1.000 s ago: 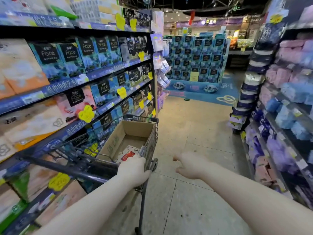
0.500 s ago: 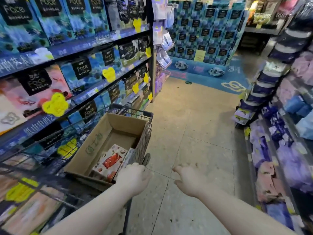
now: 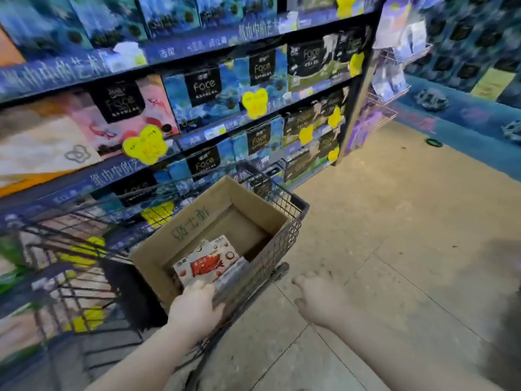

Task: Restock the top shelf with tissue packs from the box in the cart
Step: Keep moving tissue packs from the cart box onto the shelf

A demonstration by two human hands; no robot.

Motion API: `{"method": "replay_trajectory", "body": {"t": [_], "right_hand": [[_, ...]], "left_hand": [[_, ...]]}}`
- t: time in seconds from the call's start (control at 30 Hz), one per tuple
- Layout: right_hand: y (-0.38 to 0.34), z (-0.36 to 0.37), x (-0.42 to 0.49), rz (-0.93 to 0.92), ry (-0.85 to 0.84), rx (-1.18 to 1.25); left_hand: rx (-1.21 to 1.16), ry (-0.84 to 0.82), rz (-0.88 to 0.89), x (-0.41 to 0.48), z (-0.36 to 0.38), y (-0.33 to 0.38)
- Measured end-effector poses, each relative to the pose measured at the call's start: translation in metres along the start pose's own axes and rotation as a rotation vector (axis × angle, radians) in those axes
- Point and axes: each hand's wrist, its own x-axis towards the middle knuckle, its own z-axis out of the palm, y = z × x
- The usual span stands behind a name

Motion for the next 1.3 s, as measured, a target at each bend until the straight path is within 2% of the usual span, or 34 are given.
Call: {"method": "replay_trajectory", "body": {"t": [0.2, 0.33, 0.6, 0.87, 1.1, 1.2, 1.3], "right_hand": [[-0.021, -0.017, 0.072, -0.262, -0.051, -0.101], [-0.049, -0.030, 0.125, -0.356, -0.078, -0.163], [-0.079, -0.032, 0.241, -0.310, -0.251, -0.245], [-0.095, -0.006, 0.320, -0.231, -0.469, -0.218], [-0.112, 0.050, 0.387, -0.292, -0.516, -0.252], [-0.115, 0.076, 0.411, -0.256, -0.483, -0.196], [-0.112, 0.097, 0.425, -0.190, -0.498, -0.089]], "left_hand": [[-0.082, -0.041, -0.210, 0.005, 0.014, -0.013], [-0.145, -0.062, -0.358, 0.023, 0.017, -0.049], [-0.290, -0.176, -0.473, 0.093, 0.025, -0.115], [-0.507, -0.309, -0.583, 0.143, 0.059, -0.134], [-0.641, -0.271, -0.703, 0.182, 0.107, -0.148], [-0.715, -0.249, -0.730, 0.202, 0.133, -0.157], [-0.869, -0.149, -0.854, 0.223, 0.153, -0.163]]}}
